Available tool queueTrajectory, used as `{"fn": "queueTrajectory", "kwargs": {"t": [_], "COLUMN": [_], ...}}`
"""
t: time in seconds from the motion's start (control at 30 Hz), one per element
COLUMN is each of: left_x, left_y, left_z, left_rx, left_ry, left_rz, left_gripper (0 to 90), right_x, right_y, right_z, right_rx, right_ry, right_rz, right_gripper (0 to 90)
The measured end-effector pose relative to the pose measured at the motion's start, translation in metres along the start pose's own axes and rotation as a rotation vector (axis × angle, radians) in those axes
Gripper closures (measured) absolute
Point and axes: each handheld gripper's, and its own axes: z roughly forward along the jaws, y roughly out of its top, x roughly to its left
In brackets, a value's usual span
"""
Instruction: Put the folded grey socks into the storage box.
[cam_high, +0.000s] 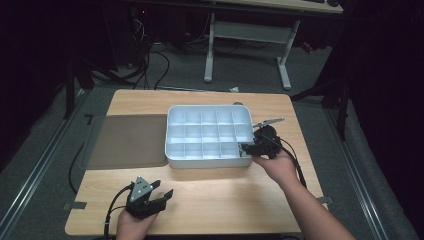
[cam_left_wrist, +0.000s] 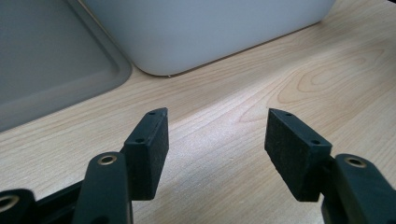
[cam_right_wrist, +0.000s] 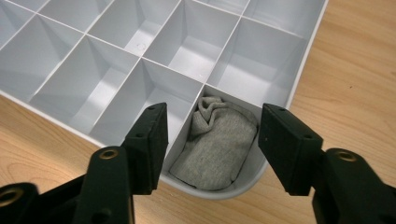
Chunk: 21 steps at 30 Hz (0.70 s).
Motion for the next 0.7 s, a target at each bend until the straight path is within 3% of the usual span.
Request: {"fn": "queueTrajectory", "kwargs": {"t": [0.1,0.27,0.37,0.47,0.53,0.7], "left_x": [0.001,0.005,0.005,0.004,0.003,0.000], "left_y": [-0.001,-0.001,0.000,0.001,0.001,0.001], "left_z": [0.000,0.000,-0.002,-0.002,-0.001,0.001], "left_rx": [0.002,0.005,-0.005,-0.010,-0.005,0.005], "left_ry": [0.002,0.010,0.017,0.020,0.019,0.015], "left_rz": [-0.004,-0.020,-0.024,-0.023,-0.022,-0.008], "left_gripper": [40.0,39.4,39.4,39.5,39.4,39.4], "right_x": [0.001,0.003,0.008,0.013,0.014,0.017], "right_y": [-0.007,-0.022,-0.031,-0.039,-0.046,-0.060], "right_z": [-0.007,-0.013,-0.018,-0.022,-0.025,-0.028], "right_rx": [-0.061,-0.097,-0.144,-0.153,-0.192,-0.213], "right_ry": [-0.002,0.023,0.012,0.023,0.041,0.050], "right_rz": [-0.006,-0.004,-0.035,-0.054,-0.050,-0.042], "right_gripper": [42.1,40.6,39.7,37.5,37.2,36.5]}}
